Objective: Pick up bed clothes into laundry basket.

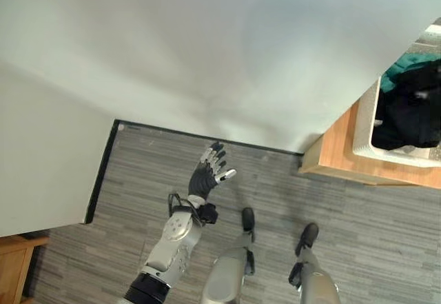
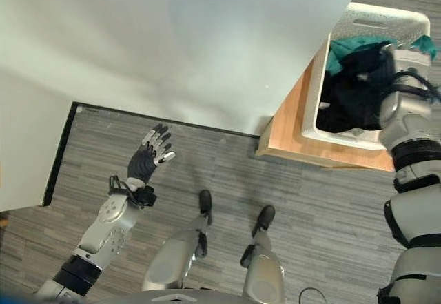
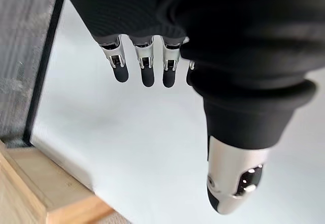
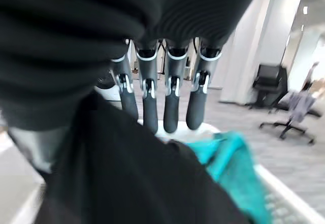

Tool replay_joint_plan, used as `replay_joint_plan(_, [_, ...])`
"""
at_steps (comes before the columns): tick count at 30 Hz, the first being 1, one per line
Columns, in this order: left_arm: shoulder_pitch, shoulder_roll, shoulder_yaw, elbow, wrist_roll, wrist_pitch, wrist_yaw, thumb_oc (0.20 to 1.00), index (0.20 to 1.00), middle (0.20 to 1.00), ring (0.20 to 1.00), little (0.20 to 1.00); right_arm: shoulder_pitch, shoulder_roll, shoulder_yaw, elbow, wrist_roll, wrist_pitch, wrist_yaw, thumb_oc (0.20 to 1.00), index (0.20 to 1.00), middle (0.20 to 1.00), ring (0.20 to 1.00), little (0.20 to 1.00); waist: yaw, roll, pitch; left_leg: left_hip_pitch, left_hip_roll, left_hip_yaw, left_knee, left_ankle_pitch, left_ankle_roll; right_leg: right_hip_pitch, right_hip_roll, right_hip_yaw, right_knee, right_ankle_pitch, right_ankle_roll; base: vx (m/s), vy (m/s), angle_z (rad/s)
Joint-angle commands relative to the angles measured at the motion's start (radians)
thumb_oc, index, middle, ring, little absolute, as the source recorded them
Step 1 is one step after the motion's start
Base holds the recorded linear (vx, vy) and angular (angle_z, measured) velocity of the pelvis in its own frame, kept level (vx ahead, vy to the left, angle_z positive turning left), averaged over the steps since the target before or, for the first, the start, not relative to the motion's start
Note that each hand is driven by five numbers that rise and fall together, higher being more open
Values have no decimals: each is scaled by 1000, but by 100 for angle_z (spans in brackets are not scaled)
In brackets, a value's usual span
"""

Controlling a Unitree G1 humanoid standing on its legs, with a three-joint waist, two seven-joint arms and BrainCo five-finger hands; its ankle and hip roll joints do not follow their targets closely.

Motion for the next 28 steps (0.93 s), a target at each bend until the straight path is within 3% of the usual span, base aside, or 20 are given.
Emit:
replay_joint_plan(1, [4,-12,-20,-37,12,-30,-14,1000,1000,1000,1000,1000,25,-42,-40,-152,17,3,-22,1000,1000,1000,1000,1000,-18,-44,-60,15,55,6,4,-2,-109,161,-50,-33,16,-136,92,33,-22,3])
replay_joint_plan(8, [24,-26,11,-36,17,-22,-21,1000,1000,1000,1000,1000,308,19,-240,-398,13,-13,9,1000,1000,1000,1000,1000,-45,-72,-114,96,58,21,4,-22,-98,232,-41,-32,16,-150,87,1,-18,-3])
replay_joint_plan(12, [38,-49,34,-25,23,-15,-11,1000,1000,1000,1000,1000,484,124,-373,-544,22,-23,1,1000,1000,1000,1000,1000,-64,-77,-150,144,61,33,4,-33,-91,265,-33,-25,16,-157,84,-26,-21,-18])
replay_joint_plan(13, [36,-59,56,-19,29,-14,1,1000,1000,1000,1000,1000,565,188,-414,-600,32,-37,-1,1000,1000,1000,1000,1000,-72,-74,-169,161,66,38,4,-38,-88,274,-31,-19,16,-159,82,-40,-26,-16])
replay_joint_plan(18, [44,-77,86,-6,52,-17,26,1000,1000,1000,1000,1000,728,329,-454,-687,70,-86,2,1000,1000,1000,1000,1000,-82,-68,-203,203,74,52,4,-43,-83,296,-23,-6,16,-164,77,-33,-18,-8])
replay_joint_plan(19, [47,-86,98,-2,58,-20,34,1000,1000,1000,1000,1000,789,393,-450,-715,102,-117,2,1000,1000,1000,1000,1000,-85,-62,-216,217,79,56,4,-44,-83,307,-19,-4,16,-168,75,-50,-31,-19])
replay_joint_plan(21, [55,-89,100,-3,57,-23,40,1000,1000,1000,1000,1000,828,422,-454,-740,120,-133,9,1000,1000,1000,1000,1000,-86,-61,-221,225,81,56,4,-44,-83,313,-16,-2,16,-170,73,-48,-29,-13])
replay_joint_plan(22, [66,-96,102,5,61,-28,48,1000,1000,1000,1000,1000,889,473,-447,-779,178,-171,20,1000,1000,1000,1000,1000,-89,-57,-229,236,86,55,4,-39,-85,322,-11,0,16,-174,69,-43,-28,-8])
replay_joint_plan(28, [84,-112,83,43,85,-46,58,1000,1000,1000,1000,1000,1017,569,-428,-875,358,-269,63,1000,1000,1000,1000,1000,-104,-45,-245,261,94,62,4,-36,-86,336,-2,6,16,-178,63,-20,-11,0])
